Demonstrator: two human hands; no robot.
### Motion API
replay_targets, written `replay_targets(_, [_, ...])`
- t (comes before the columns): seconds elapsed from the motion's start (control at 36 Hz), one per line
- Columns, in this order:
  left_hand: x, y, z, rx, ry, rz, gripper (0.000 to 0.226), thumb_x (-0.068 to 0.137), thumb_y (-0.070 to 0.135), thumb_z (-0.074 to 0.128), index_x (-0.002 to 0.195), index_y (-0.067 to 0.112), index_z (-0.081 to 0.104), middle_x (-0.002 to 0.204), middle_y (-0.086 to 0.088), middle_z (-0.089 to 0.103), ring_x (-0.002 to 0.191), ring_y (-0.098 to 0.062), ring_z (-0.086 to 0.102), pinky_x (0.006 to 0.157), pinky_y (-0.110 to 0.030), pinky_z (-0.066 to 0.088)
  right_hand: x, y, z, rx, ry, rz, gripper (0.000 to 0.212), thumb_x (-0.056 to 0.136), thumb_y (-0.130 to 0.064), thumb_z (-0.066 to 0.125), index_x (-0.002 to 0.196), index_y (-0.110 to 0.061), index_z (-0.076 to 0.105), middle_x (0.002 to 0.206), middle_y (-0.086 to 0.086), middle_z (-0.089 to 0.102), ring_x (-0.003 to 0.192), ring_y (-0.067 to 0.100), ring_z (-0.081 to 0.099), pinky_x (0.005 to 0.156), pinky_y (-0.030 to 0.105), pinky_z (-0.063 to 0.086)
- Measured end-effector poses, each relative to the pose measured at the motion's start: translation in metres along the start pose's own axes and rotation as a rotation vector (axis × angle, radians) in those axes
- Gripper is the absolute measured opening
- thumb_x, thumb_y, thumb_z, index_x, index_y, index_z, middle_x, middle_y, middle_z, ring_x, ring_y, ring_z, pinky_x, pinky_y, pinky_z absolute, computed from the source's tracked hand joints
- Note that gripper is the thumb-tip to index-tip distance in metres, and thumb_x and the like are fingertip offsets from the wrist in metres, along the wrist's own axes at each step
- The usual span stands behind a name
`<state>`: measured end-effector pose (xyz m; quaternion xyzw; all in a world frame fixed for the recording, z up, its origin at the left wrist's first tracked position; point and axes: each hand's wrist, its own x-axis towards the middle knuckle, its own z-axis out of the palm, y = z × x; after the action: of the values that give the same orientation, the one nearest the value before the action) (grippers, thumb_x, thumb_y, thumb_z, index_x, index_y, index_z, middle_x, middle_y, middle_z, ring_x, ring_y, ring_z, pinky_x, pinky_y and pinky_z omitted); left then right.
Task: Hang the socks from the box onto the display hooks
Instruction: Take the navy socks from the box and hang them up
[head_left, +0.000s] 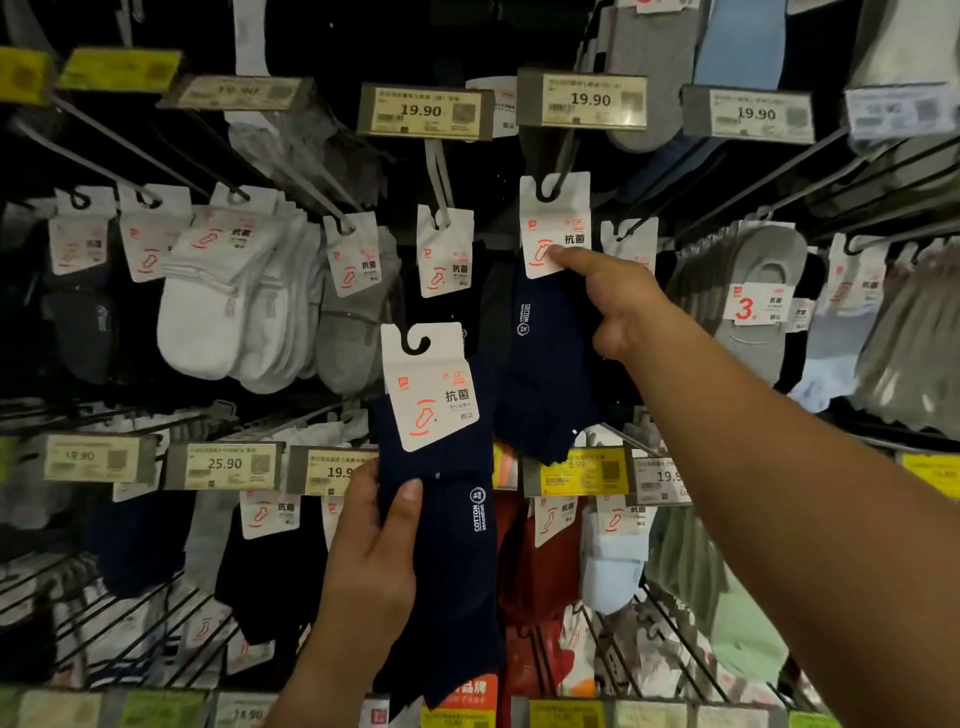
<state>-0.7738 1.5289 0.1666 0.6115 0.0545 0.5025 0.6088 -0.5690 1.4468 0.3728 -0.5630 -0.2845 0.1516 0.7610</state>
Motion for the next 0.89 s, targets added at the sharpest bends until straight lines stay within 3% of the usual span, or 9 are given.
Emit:
replay_targets(0.08, [-0.001, 0.003, 0.001, 0.03, 0.007, 0.012, 0.029, 0.097, 0.026, 0.05, 0.125, 0.022, 0.058, 0.121, 0.003, 0.07, 0.116, -0.015, 0.065, 0.09, -0.031, 0.053, 0.011, 0.002, 0.001, -0.015, 0.024, 0.036, 0.021, 0.084, -0.021, 0.078, 0.102, -0.01, 0.073, 0.091, 0.006, 0.077, 0.082, 0.021, 0.075, 0.071, 0.036, 0.062])
replay_targets(0.17, [-0.002, 0.005, 0.0, 0.034, 0.007, -0.005, 0.026, 0.101, 0.03, 0.055, 0.126, 0.024, 0.058, 0.122, 0.002, 0.069, 0.117, -0.017, 0.064, 0.093, -0.039, 0.051, 0.023, 0.004, 0.003, -0.05, 0.042, 0.069, 0.01, 0.087, -0.018, 0.075, 0.092, -0.012, 0.07, 0.085, 0.006, 0.076, 0.076, 0.02, 0.073, 0.059, 0.031, 0.059])
replay_targets(0.28, [-0.002, 0.01, 0.001, 0.061, 0.023, -0.028, 0.032, 0.096, 0.035, 0.055, 0.126, 0.026, 0.058, 0.12, 0.006, 0.07, 0.114, -0.014, 0.065, 0.095, -0.04, 0.051, 0.044, 0.009, 0.007, -0.114, 0.074, 0.078, 0.007, 0.092, -0.015, 0.07, 0.091, -0.011, 0.064, 0.093, 0.008, 0.072, 0.077, 0.019, 0.068, 0.058, 0.032, 0.055])
replay_targets(0.39, [-0.002, 0.012, 0.002, 0.097, 0.075, -0.05, 0.032, 0.091, 0.036, 0.054, 0.122, 0.032, 0.059, 0.114, 0.016, 0.07, 0.108, -0.004, 0.066, 0.089, -0.03, 0.05, 0.065, 0.015, 0.009, -0.153, 0.105, 0.066, 0.033, 0.091, -0.013, 0.071, 0.121, -0.01, 0.059, 0.102, 0.007, 0.071, 0.087, 0.021, 0.068, 0.074, 0.037, 0.058])
replay_targets(0.44, [-0.002, 0.011, 0.001, 0.136, 0.106, -0.066, 0.024, 0.097, 0.028, 0.055, 0.119, 0.034, 0.059, 0.11, 0.02, 0.07, 0.103, -0.001, 0.066, 0.085, -0.025, 0.049, 0.073, 0.02, 0.009, -0.191, 0.091, 0.089, 0.021, 0.092, -0.014, 0.07, 0.11, -0.008, 0.063, 0.105, 0.006, 0.068, 0.1, 0.022, 0.066, 0.093, 0.04, 0.054])
replay_targets(0.5, [-0.002, 0.01, 0.0, 0.19, 0.123, -0.088, 0.024, 0.099, 0.024, 0.055, 0.12, 0.036, 0.059, 0.108, 0.023, 0.069, 0.101, 0.001, 0.065, 0.082, -0.023, 0.048, 0.08, 0.025, 0.009, -0.224, 0.087, 0.095, 0.023, 0.091, -0.016, 0.071, 0.112, -0.007, 0.064, 0.112, 0.006, 0.068, 0.109, 0.024, 0.064, 0.101, 0.043, 0.05])
replay_targets(0.69, [-0.007, 0.012, -0.004, 0.217, 0.138, -0.141, 0.031, 0.1, 0.022, 0.055, 0.124, 0.041, 0.058, 0.11, 0.023, 0.07, 0.101, 0.001, 0.067, 0.088, -0.03, 0.051, 0.1, 0.041, 0.007, -0.228, 0.089, 0.09, 0.044, 0.086, -0.017, 0.076, 0.127, -0.007, 0.06, 0.12, 0.01, 0.068, 0.102, 0.029, 0.066, 0.082, 0.044, 0.057])
replay_targets(0.78, [-0.008, 0.013, -0.005, 0.23, 0.139, -0.124, 0.029, 0.1, 0.02, 0.054, 0.122, 0.037, 0.06, 0.107, 0.018, 0.072, 0.099, -0.001, 0.068, 0.086, -0.03, 0.05, 0.102, 0.044, 0.004, -0.219, 0.052, 0.078, 0.04, 0.088, -0.016, 0.075, 0.125, -0.007, 0.062, 0.117, 0.008, 0.069, 0.099, 0.024, 0.066, 0.074, 0.038, 0.054])
replay_targets(0.89, [-0.009, 0.017, -0.005, 0.229, 0.137, -0.113, 0.027, 0.1, 0.017, 0.053, 0.121, 0.032, 0.061, 0.105, 0.016, 0.073, 0.097, -0.002, 0.068, 0.079, -0.023, 0.049, 0.1, 0.046, -0.002, -0.203, 0.023, 0.074, 0.032, 0.088, -0.013, 0.073, 0.118, -0.012, 0.062, 0.111, 0.003, 0.07, 0.095, 0.019, 0.066, 0.078, 0.037, 0.053])
